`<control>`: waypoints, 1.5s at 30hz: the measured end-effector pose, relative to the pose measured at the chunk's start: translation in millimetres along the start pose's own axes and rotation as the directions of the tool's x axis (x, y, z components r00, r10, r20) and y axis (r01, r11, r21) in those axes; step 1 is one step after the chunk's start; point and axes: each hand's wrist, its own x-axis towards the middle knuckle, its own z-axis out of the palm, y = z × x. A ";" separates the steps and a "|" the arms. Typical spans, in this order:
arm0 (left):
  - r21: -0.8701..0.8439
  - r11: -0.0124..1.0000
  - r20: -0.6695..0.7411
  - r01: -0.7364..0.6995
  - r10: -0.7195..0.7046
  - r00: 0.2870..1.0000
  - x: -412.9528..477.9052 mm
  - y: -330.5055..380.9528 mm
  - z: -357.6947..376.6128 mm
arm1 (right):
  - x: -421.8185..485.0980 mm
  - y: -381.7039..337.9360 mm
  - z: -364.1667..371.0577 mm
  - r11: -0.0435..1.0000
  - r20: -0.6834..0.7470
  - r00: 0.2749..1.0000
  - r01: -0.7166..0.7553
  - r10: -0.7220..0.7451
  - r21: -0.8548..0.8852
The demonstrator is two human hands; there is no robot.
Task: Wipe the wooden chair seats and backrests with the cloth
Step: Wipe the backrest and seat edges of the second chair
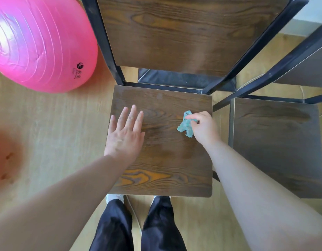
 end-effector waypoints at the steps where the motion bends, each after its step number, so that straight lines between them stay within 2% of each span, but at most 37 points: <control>1: 0.003 1.000 0.002 -0.005 0.005 1.000 -0.1 3.1 1.3 | -1.2 1.6 -0.2 1.000 0.010 1.000 0.017 -0.017 -0.012; 6: -0.002 1.000 -0.008 -0.020 0.020 1.000 3.3 16.8 1.2 | -8.6 9.0 -0.1 0.972 0.091 0.986 0.151 -0.137 -0.180; 8: -0.002 1.000 -0.006 -0.025 0.025 1.000 5.0 20.1 0.0 | -10.4 13.2 -1.0 0.922 0.078 0.970 0.244 -0.232 -0.299; 10: 0.001 1.000 0.001 -0.030 0.030 1.000 5.9 22.1 -1.0 | -11.7 15.8 -2.9 0.905 0.041 0.960 0.274 -0.276 -0.325; 15: -0.004 0.999 0.003 -0.033 0.033 0.999 7.2 25.2 -2.2 | -7.8 9.9 -2.0 0.978 -0.014 0.989 0.145 -0.148 -0.148; 18: -0.002 0.999 -0.004 -0.039 0.038 0.999 7.3 26.6 -1.8 | 2.5 1.6 -8.2 0.993 0.126 0.992 0.005 -0.020 0.121; 20: 0.002 0.999 -0.005 -0.039 0.039 0.999 7.1 26.5 -0.9 | 7.9 2.4 -12.0 0.981 0.210 0.978 -0.045 0.004 0.190; 22: 0.002 0.999 -0.005 -0.038 0.038 0.999 7.0 25.9 0.1 | 11.5 6.6 -13.4 0.979 0.215 0.976 -0.062 0.019 0.195; 24: 0.002 0.999 -0.008 -0.038 0.038 0.999 6.7 25.6 1.0 | 11.9 10.4 -14.3 0.995 0.133 0.991 -0.004 -0.009 0.100; 26: 0.003 0.999 -0.009 -0.038 0.038 0.999 6.8 25.9 1.8 | 10.6 10.7 -15.3 0.991 0.042 0.995 0.097 -0.094 -0.088; 29: 0.000 0.999 -0.014 -0.042 0.042 0.999 6.3 27.3 2.0 | 5.2 11.1 -12.4 0.951 0.007 0.976 0.216 -0.220 -0.220; 35: 0.011 0.999 -0.009 -0.040 0.040 0.999 6.9 26.7 4.3 | -5.6 15.2 -6.8 0.954 0.020 0.980 0.196 -0.196 -0.227; 40: 0.013 1.000 0.003 -0.024 0.024 1.000 6.9 23.8 6.4 | -21.0 19.2 -0.9 0.916 0.098 0.977 0.213 -0.191 -0.341; 45: 0.027 0.999 0.028 -0.028 0.028 0.999 8.2 24.6 9.8 | -24.9 12.6 13.1 0.856 -0.025 0.973 0.191 -0.232 -0.480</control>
